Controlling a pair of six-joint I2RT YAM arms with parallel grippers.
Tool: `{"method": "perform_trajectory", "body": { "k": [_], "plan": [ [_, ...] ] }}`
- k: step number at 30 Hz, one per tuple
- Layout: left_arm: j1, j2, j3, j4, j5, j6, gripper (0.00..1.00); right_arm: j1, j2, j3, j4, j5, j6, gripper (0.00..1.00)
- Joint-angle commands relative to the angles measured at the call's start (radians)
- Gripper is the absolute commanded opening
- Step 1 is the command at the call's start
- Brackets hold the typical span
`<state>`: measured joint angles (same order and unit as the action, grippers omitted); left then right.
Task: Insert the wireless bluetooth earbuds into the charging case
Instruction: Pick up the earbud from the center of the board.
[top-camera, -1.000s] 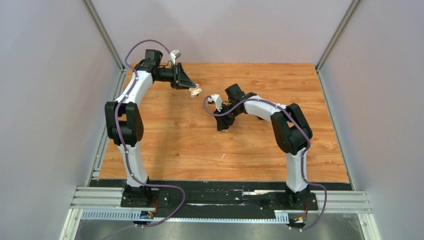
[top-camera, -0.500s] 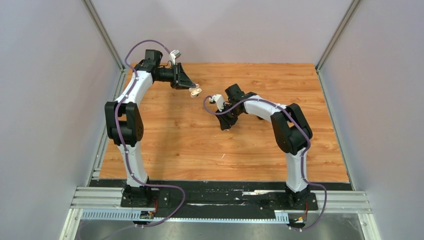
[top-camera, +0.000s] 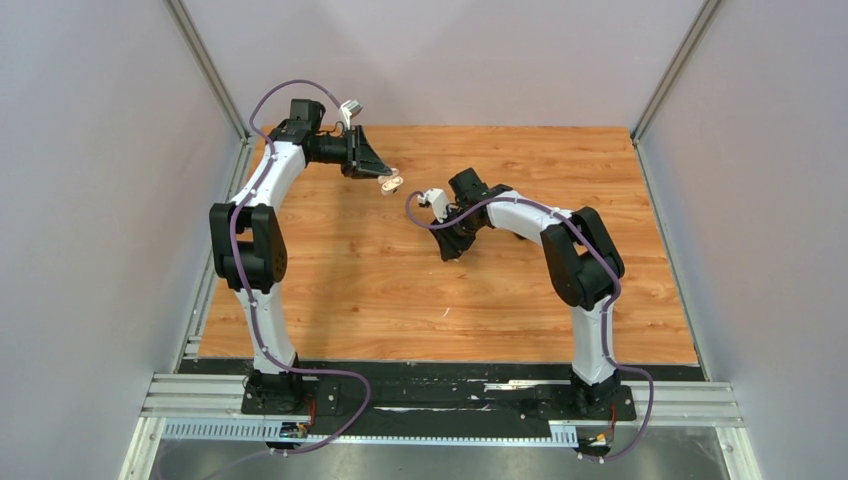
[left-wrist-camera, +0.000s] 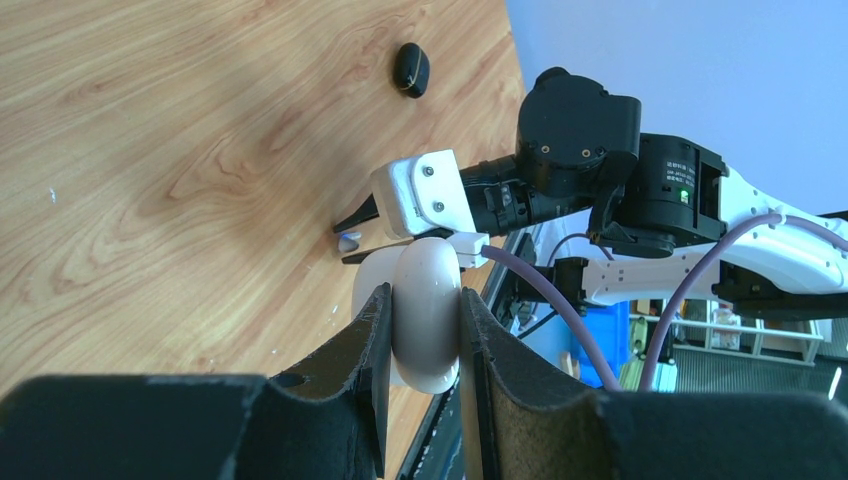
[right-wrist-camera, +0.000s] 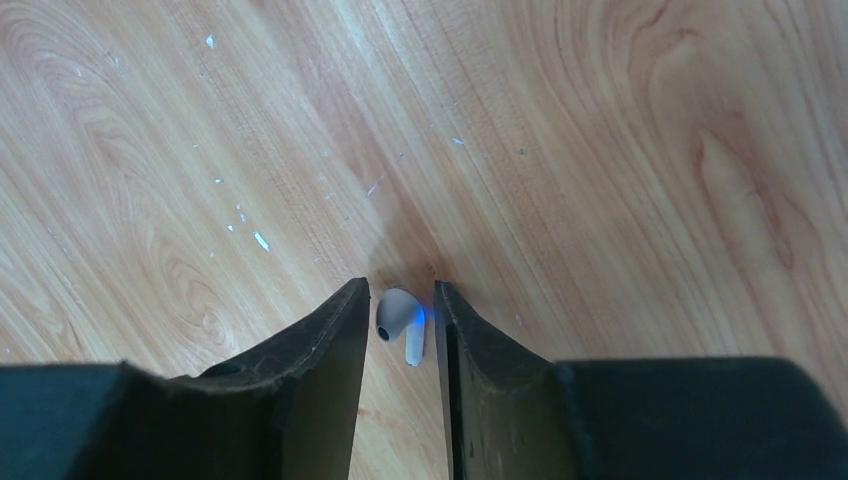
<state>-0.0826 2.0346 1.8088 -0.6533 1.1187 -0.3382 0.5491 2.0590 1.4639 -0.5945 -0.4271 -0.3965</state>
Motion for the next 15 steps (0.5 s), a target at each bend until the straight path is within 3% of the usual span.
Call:
{"method": "perform_trajectory", "body": {
  "k": [1,15],
  "plan": [
    [0.006,-0.053,0.008,0.020,0.016,-0.004,0.00,0.008,-0.012,0.022,-0.011,0.037,0.024,0.33],
    [0.006,-0.054,0.006,0.018,0.018,-0.001,0.00,0.012,-0.011,0.022,-0.037,0.081,0.014,0.32]
  ]
}}
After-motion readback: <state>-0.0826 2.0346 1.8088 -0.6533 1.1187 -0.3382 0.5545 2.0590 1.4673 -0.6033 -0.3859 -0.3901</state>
